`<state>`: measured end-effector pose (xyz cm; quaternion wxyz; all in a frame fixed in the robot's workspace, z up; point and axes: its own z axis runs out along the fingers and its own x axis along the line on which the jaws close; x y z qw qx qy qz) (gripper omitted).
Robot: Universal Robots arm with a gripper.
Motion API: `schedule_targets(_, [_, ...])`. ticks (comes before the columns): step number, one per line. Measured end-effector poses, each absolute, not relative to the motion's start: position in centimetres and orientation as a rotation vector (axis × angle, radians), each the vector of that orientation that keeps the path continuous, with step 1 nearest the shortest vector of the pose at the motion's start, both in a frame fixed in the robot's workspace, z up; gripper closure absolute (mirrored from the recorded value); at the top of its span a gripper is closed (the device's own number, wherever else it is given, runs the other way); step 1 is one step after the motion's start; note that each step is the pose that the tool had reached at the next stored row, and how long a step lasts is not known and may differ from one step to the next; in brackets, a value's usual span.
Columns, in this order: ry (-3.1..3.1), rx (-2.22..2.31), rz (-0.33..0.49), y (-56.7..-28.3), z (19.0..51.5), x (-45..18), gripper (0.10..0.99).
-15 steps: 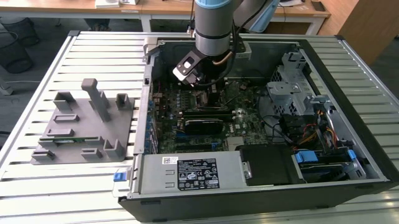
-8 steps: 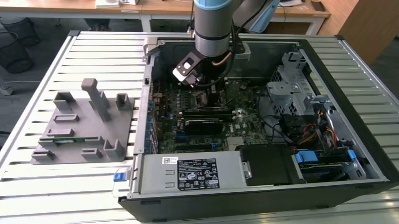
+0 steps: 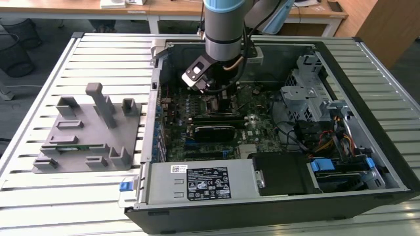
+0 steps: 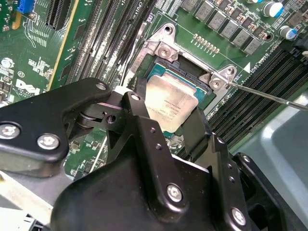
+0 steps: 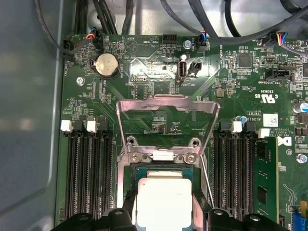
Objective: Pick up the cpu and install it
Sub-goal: 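Place the cpu into insertion slot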
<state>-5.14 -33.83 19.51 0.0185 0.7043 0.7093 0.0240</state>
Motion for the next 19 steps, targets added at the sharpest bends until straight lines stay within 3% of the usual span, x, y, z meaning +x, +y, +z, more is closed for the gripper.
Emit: schedule_targets(19, [2.202, 2.187, 0.074, -33.75, 19.18, -5.14, 0.537])
